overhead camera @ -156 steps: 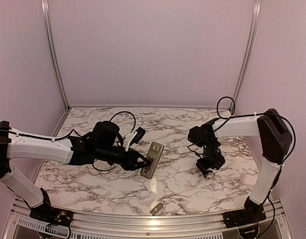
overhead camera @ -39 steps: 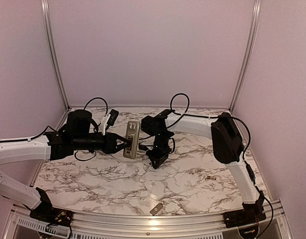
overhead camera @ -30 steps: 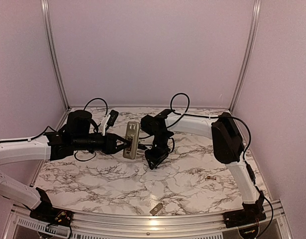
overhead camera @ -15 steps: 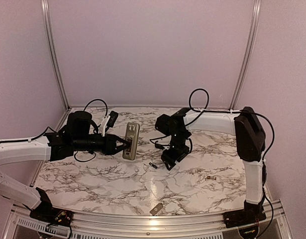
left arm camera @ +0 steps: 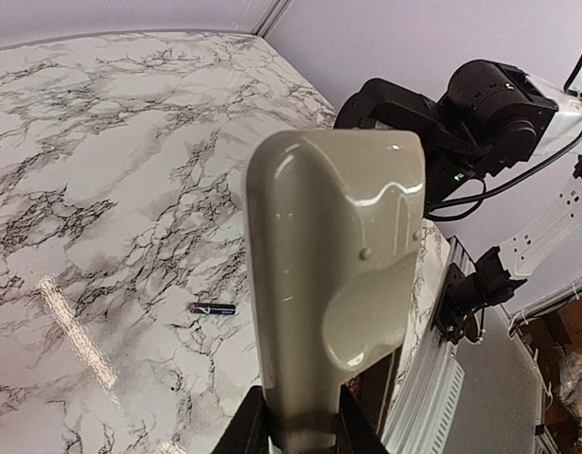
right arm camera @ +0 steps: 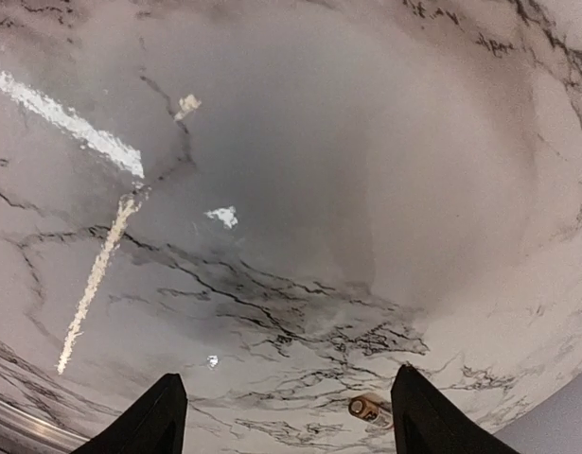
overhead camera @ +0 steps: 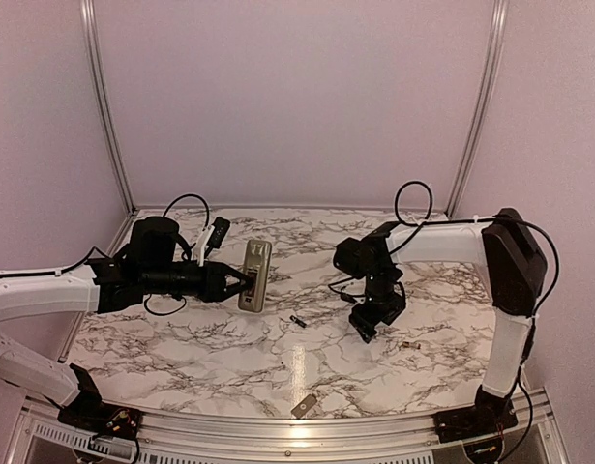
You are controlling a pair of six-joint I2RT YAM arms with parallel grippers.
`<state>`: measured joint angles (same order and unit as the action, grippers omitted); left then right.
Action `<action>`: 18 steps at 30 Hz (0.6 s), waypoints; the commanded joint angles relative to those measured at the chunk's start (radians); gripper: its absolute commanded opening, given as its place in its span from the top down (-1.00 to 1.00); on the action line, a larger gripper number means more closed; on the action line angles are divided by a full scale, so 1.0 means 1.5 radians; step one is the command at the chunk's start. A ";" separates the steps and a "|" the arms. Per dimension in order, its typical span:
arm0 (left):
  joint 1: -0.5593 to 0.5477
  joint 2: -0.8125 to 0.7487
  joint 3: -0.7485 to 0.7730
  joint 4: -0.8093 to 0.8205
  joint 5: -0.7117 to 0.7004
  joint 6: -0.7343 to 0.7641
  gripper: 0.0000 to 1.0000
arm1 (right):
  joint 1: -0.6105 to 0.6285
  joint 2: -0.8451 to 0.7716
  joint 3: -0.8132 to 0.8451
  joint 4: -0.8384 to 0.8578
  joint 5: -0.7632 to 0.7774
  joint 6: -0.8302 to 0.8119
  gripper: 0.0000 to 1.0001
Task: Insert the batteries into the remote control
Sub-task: Move the right arm with the battery to the center of the board.
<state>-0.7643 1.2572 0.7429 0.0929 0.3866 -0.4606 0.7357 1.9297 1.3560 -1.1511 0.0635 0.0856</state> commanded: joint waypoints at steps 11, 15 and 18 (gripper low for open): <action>0.005 0.012 0.000 0.042 0.018 -0.011 1.00 | -0.030 -0.110 -0.125 -0.004 0.106 0.110 -0.58; 0.006 0.013 0.006 0.041 0.023 -0.012 1.00 | -0.068 -0.147 -0.140 0.009 0.055 0.089 -0.33; 0.006 0.014 0.008 0.040 0.026 -0.012 1.00 | -0.100 -0.168 -0.150 0.014 0.033 0.080 -0.18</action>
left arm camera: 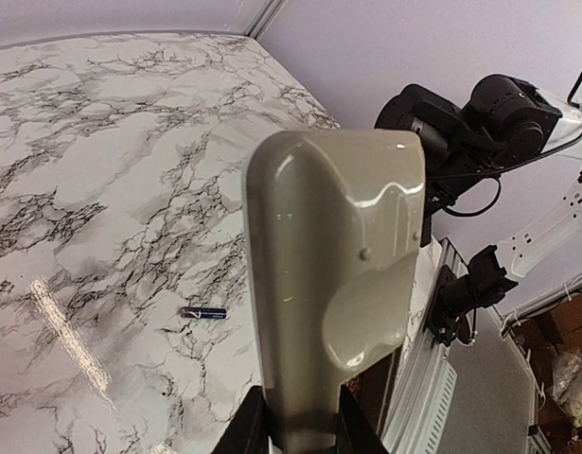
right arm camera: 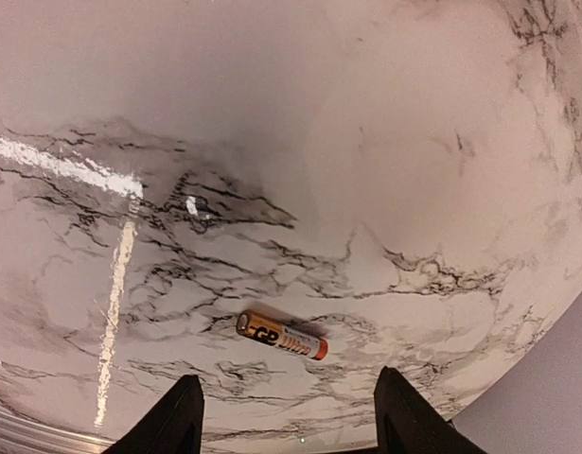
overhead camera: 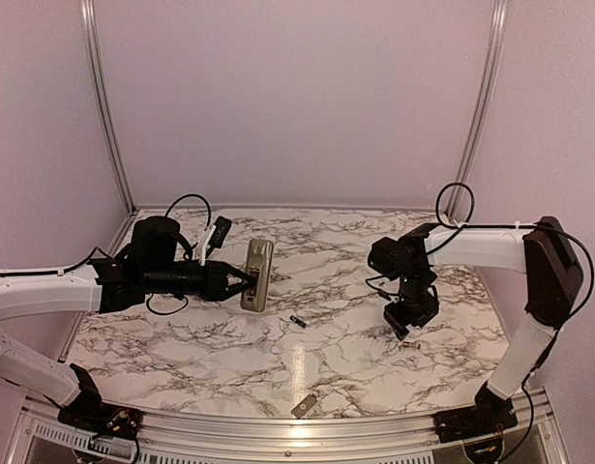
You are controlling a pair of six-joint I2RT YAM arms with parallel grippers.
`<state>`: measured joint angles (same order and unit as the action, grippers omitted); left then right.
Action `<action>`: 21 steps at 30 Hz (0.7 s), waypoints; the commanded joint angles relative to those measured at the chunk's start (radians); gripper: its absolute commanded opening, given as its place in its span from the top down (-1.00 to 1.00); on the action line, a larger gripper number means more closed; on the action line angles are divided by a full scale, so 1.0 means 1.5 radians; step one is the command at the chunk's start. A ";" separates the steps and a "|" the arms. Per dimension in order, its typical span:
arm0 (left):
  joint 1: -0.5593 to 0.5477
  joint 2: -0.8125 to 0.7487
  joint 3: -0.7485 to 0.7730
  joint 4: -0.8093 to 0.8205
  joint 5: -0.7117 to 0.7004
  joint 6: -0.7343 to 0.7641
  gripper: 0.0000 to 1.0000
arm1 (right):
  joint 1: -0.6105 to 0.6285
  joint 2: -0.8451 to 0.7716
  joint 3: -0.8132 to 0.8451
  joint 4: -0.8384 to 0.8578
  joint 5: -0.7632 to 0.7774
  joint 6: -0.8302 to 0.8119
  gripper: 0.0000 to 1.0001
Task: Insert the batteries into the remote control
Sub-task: Move the right arm with the battery to the center of the board.
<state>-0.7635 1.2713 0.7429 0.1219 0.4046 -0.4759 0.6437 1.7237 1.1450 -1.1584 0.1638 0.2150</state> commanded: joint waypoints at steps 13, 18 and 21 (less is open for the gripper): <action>0.005 0.002 0.013 0.012 0.005 0.001 1.00 | -0.055 0.031 -0.026 0.032 -0.088 -0.025 -0.16; 0.005 -0.006 0.014 0.000 -0.003 0.011 1.00 | -0.059 0.036 -0.031 0.033 -0.086 -0.025 -0.19; 0.005 -0.012 0.014 -0.006 -0.004 0.015 1.00 | -0.059 0.055 -0.031 0.032 -0.088 -0.025 -0.18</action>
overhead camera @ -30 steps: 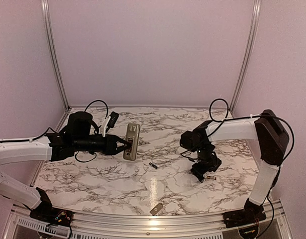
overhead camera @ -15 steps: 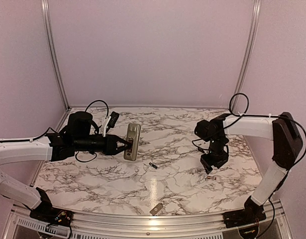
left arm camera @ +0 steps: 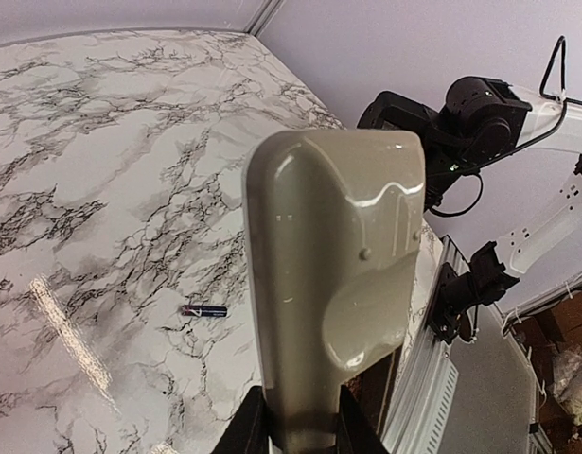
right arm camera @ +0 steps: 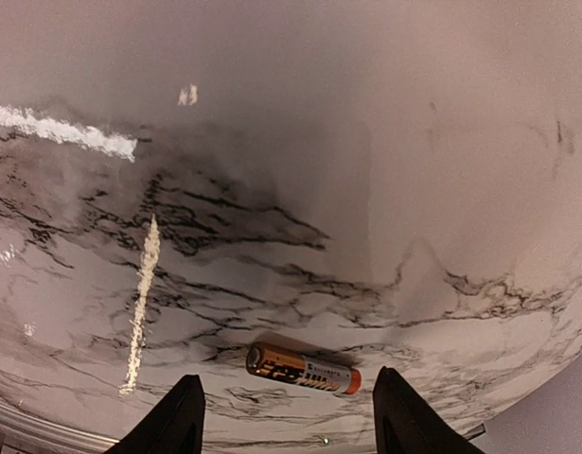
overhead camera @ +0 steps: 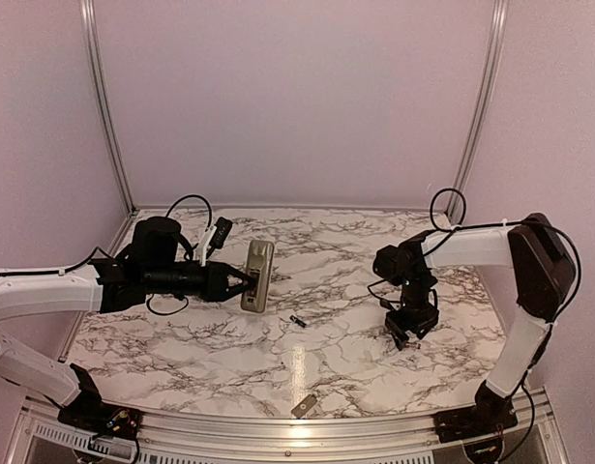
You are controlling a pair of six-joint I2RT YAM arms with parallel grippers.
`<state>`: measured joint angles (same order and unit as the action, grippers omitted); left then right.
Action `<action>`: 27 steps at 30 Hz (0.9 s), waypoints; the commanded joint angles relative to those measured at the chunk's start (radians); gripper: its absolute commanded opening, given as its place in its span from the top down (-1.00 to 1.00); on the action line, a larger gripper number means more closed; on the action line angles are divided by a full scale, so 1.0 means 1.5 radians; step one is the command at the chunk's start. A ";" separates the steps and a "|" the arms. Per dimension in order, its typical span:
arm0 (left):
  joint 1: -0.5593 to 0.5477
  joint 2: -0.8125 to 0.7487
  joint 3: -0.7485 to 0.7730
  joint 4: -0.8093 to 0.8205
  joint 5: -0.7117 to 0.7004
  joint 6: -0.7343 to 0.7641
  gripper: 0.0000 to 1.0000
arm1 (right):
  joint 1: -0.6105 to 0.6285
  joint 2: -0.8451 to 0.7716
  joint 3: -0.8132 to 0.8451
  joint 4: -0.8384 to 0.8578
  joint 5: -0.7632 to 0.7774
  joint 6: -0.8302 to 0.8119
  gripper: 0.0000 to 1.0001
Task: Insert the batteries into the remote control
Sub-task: Move the right arm with the battery to the center of the board.
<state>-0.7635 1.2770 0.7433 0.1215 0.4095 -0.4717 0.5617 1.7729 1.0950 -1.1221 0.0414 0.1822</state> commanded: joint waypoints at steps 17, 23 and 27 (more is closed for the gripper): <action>0.006 -0.031 0.005 -0.013 -0.016 0.017 1.00 | -0.006 0.056 0.002 0.010 -0.019 -0.013 0.42; 0.005 -0.029 0.001 -0.011 -0.020 0.012 1.00 | -0.002 0.073 0.008 0.011 -0.045 -0.016 0.85; 0.010 -0.027 -0.006 -0.012 -0.027 0.001 1.00 | 0.038 0.123 0.059 -0.006 -0.047 -0.018 0.94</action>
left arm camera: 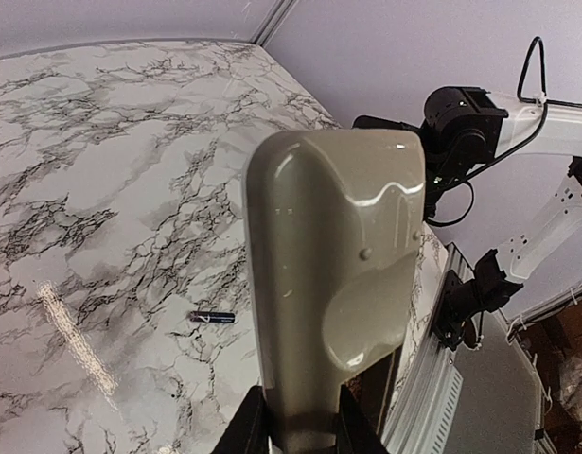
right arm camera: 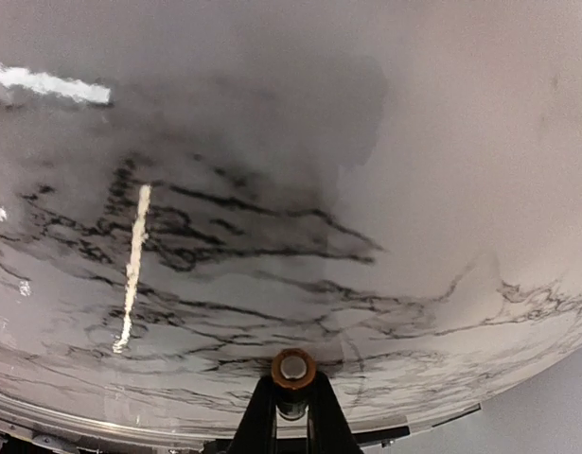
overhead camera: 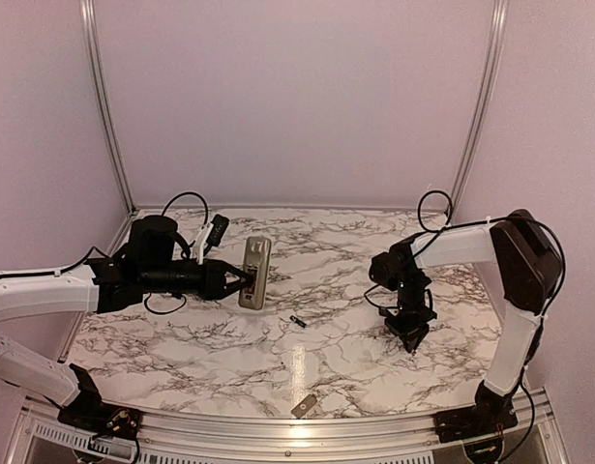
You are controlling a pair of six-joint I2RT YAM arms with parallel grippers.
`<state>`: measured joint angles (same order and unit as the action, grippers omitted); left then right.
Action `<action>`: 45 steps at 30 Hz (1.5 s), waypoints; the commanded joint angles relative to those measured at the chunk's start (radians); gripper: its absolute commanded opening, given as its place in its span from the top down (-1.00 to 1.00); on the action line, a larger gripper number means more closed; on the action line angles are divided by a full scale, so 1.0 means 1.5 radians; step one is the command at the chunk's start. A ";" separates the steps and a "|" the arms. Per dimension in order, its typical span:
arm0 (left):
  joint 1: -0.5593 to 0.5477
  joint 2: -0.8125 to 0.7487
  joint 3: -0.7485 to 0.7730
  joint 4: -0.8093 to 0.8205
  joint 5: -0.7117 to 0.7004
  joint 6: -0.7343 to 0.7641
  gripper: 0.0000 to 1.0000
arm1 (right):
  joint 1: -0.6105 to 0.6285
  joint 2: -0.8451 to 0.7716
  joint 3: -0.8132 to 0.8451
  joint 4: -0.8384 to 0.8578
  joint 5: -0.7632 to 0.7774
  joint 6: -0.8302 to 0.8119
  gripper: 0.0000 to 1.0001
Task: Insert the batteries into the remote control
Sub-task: Move the right arm with the battery to the center of the board, then pass from the left arm to the right
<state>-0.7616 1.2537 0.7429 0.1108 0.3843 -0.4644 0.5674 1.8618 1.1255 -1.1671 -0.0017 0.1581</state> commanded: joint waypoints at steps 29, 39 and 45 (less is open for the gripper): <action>0.043 -0.007 -0.032 0.003 -0.010 -0.034 1.00 | 0.191 0.310 0.503 -0.036 -0.090 -0.033 0.33; 0.044 -0.002 -0.028 0.002 -0.006 -0.039 1.00 | 0.181 0.236 0.516 -0.007 -0.086 -0.032 -0.23; 0.044 0.010 -0.021 0.006 -0.002 -0.044 1.00 | 0.150 0.140 0.486 0.036 -0.061 -0.031 -0.29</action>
<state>-0.7010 1.2575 0.7048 0.1112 0.3748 -0.5228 0.8299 2.2040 1.8751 -1.1824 -0.1280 0.1047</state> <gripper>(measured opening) 0.212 0.631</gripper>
